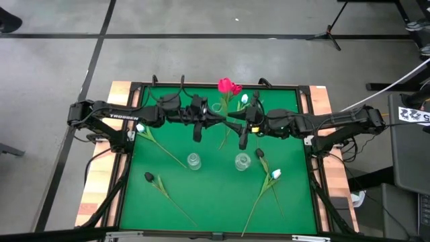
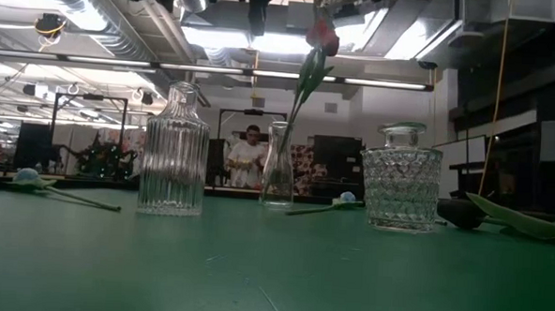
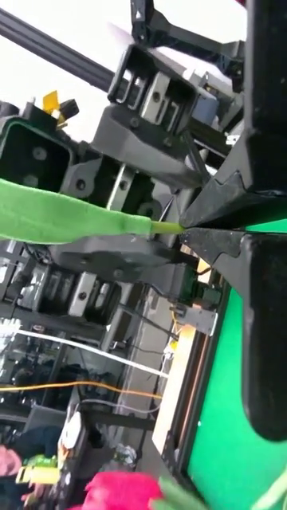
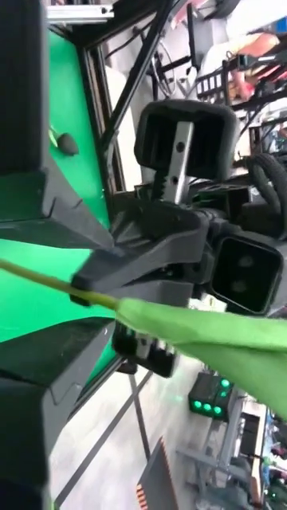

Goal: Sort flowers into vase by color
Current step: Put the red tulip into the top transparent vase

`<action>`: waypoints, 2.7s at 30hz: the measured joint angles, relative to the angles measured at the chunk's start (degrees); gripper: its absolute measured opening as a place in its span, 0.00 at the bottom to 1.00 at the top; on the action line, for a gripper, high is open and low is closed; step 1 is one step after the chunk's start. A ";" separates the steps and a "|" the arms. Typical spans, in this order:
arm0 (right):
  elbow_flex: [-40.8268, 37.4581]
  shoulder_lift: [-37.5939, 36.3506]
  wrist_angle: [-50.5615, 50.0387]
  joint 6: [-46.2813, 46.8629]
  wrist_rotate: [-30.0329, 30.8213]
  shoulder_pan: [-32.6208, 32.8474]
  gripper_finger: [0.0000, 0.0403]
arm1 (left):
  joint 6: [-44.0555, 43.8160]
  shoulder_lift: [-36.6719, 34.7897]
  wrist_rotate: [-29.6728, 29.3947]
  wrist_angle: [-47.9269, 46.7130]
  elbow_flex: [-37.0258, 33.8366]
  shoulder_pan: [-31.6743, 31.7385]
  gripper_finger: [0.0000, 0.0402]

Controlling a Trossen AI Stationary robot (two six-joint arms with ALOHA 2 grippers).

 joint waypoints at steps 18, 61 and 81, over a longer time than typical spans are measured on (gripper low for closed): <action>0.01 0.01 -0.17 -1.50 3.52 0.11 0.38 | 2.30 -0.13 -0.24 -3.48 0.01 8.00 0.00; 0.01 -0.15 -3.89 -0.72 3.32 0.13 0.38 | 16.35 -3.37 -13.57 6.82 -11.72 13.11 0.00; 0.01 -0.15 -5.44 0.83 3.32 0.12 0.38 | 15.07 4.68 -13.61 7.16 -11.72 13.11 0.00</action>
